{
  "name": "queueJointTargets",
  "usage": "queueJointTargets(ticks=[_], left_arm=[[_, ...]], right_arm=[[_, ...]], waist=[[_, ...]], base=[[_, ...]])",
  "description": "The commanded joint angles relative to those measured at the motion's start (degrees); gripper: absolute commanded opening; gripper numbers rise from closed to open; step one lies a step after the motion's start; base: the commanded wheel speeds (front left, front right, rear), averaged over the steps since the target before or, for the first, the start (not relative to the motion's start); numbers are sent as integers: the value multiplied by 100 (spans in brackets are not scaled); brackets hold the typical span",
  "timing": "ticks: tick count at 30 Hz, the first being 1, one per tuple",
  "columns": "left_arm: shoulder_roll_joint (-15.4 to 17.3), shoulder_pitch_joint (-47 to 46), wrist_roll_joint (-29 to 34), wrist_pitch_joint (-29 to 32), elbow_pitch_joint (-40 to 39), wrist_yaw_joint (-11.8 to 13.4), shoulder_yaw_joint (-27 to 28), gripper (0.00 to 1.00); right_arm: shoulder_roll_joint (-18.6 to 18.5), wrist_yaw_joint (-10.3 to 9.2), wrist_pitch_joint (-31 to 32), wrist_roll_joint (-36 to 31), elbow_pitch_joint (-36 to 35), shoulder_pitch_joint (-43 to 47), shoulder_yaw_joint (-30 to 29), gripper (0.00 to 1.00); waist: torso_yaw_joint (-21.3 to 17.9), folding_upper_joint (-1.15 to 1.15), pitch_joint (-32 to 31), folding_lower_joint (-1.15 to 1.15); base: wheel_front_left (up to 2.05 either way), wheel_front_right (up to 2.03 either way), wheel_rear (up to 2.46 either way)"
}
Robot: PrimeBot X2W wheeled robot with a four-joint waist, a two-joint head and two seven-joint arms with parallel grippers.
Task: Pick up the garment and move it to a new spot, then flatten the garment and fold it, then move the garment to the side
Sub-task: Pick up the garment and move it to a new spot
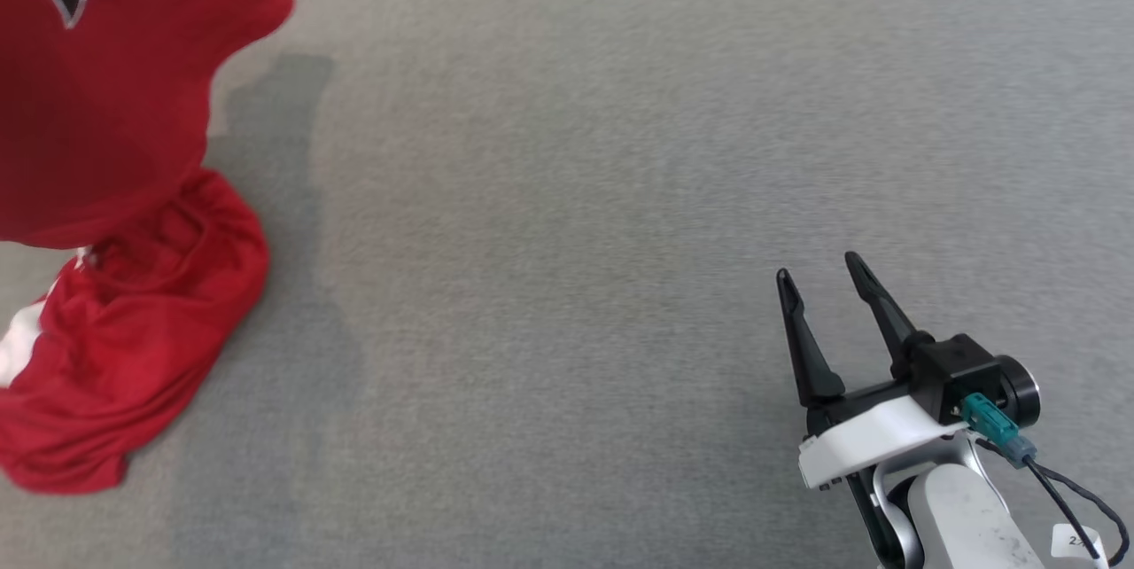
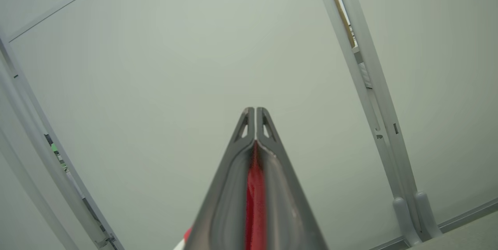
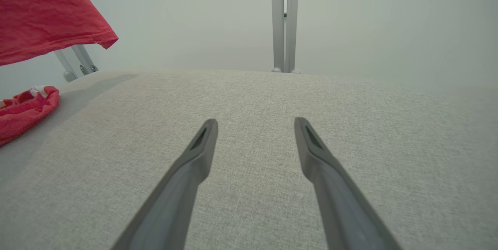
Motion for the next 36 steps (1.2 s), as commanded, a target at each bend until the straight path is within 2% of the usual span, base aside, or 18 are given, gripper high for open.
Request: queueJointTargets(ticks=[1,3,8,11,16,20,23,27,28,29,32,36], left_arm=[[25,-109,-55,151,-167,1,-70,0],[-16,-177,-129,351,-350,1,-175,0],[-357,-262,-206,730,-629,2,-547,0],[-673,-62,-220,868,-593,2,-871,0],[-1318,440,-274,952,-397,2,-1504,0],[-1975,1049,-509,913,135,2,-1961,0],[-2443,1462,-638,667,651,5,-2224,0],[-2863,1785,-822,219,1344,4,-2566,0],[-2926,1814,-854,127,1446,3,-2669,31],[-3002,1837,-920,-23,1511,2,-2790,100],[-3055,1845,-1035,-394,1550,2,-3021,100],[-3077,1934,-1193,-850,1324,26,-3054,100]], right_arm=[[-3,-8,-2,104,12,99,30,100],[-4,-8,-2,175,-4,106,42,100],[-5,-8,-2,322,-59,59,22,100],[-3,-8,-2,375,-76,27,-12,100],[-1,-8,-2,431,-117,-11,-61,100],[2,-8,-2,485,-131,-57,-26,100],[1,-8,-2,540,-159,-118,41,100],[1,-8,-2,571,-172,-173,74,100],[0,-8,-2,567,-176,-183,69,100],[1,-8,-2,555,-180,-186,59,100],[-4,-8,-2,471,-175,-146,-16,100],[-3,-8,-2,363,-122,-11,-3,100]], waist=[[-894,0,-653,0],[-1145,0,-709,0],[-1829,0,-746,0],[-2157,0,-712,0],[-2484,0,-540,0],[-2649,0,-324,0],[-2743,0,-126,0],[-2793,0,52,0],[-2793,0,71,0],[-2786,0,77,0],[-2683,0,13,0],[-2452,0,-288,0]], base=[[0,0,0],[0,0,0],[0,0,0],[0,0,0],[0,0,0],[0,0,0],[0,0,0],[0,0,0],[0,0,0],[0,0,0],[0,0,0],[0,0,0]])
